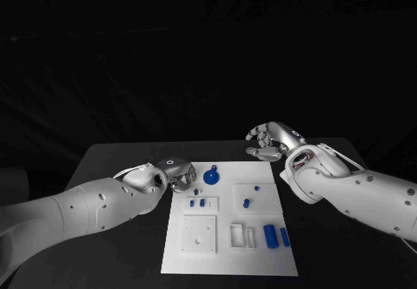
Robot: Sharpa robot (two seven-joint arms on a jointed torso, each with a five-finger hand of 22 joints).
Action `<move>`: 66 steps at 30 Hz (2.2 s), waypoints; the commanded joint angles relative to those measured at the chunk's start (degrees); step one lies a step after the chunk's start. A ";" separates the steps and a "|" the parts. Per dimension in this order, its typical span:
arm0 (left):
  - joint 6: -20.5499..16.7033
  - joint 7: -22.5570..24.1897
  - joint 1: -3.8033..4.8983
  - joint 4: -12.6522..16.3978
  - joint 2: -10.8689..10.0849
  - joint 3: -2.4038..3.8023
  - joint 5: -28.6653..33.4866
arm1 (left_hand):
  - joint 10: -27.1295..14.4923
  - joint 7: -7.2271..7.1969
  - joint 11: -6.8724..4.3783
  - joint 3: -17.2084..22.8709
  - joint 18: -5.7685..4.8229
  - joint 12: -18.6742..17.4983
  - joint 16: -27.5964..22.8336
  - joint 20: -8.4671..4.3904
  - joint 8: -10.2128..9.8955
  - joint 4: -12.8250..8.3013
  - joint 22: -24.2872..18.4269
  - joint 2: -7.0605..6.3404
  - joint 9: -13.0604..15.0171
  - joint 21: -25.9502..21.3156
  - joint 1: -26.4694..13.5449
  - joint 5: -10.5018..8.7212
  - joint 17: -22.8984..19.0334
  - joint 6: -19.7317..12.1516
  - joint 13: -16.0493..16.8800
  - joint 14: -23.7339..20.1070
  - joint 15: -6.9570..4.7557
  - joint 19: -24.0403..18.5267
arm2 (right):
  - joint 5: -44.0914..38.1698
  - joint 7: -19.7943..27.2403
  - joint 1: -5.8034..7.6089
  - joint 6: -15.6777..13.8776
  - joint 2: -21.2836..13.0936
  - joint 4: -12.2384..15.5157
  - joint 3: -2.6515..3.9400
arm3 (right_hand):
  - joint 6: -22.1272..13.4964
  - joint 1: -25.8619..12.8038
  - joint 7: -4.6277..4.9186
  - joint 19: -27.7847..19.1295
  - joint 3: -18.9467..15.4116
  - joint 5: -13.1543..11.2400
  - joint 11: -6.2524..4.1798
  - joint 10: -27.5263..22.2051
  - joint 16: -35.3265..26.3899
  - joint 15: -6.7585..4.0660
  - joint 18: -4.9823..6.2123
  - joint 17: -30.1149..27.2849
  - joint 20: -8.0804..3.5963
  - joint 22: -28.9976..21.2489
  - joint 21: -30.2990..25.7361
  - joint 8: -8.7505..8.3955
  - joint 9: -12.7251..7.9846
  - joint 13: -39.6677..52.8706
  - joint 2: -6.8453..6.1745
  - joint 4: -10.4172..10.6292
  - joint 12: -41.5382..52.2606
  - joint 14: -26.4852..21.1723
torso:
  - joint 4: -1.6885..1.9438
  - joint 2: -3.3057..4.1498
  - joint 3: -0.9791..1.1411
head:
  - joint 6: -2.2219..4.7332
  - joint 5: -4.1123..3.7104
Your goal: Assemble the parts on the task board
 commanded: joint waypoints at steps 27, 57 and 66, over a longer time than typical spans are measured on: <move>4.31 9.28 -1.01 -4.10 3.18 -0.03 -0.03 | -10.62 -2.01 2.42 -2.07 1.96 6.93 2.60 1.54 1.99 -0.51 1.72 -2.79 0.73 0.63 3.09 0.20 2.73 -0.09 0.68 -8.14 1.57 -6.43 | 0.02 0.26 0.05 0.65 0.31 -0.21 0.03 | -0.21 0.03 0.50 0.15 -0.09 0.02 -0.02 -0.28 -0.22 -0.01 3.57 -0.07 -0.44 0.75 -0.22 0.35 -0.12 -0.08 -0.51 0.50 -0.12 -0.14 | -0.01 0.03 0.02 | -0.38 -0.15; 5.44 8.03 -2.00 -8.04 4.79 -0.03 -1.30 | -26.40 -1.87 2.37 -1.64 1.74 32.14 6.25 1.27 2.88 -0.49 1.42 -1.19 1.43 2.59 2.88 0.10 2.94 0.44 10.18 -10.64 1.54 -7.79 | 0.21 0.28 0.06 0.78 0.30 -0.27 0.03 | -0.13 -0.12 0.47 0.23 -0.10 0.01 -0.04 -0.21 -0.19 -0.03 3.57 -0.07 -0.44 0.77 -0.21 0.42 -0.16 -0.11 -0.42 0.91 -0.08 -0.07 | 0.00 0.02 0.03 | -0.42 -0.39; 5.15 7.46 -1.99 -8.58 4.78 -0.03 -1.17 | -27.36 -1.73 2.46 -1.58 1.79 32.87 6.32 1.35 2.59 -0.48 1.41 -1.39 1.31 2.59 2.80 0.07 2.83 -0.11 10.09 -10.73 1.64 -7.85 | 0.22 0.25 0.07 0.81 0.31 -0.26 0.03 | -0.09 -0.16 0.46 0.25 -0.10 -0.01 -0.05 -0.20 -0.18 -0.04 3.57 -0.07 -0.44 0.77 -0.22 0.45 -0.17 -0.12 -0.41 1.02 -0.07 -0.06 | 0.03 0.02 0.02 | -0.45 -0.40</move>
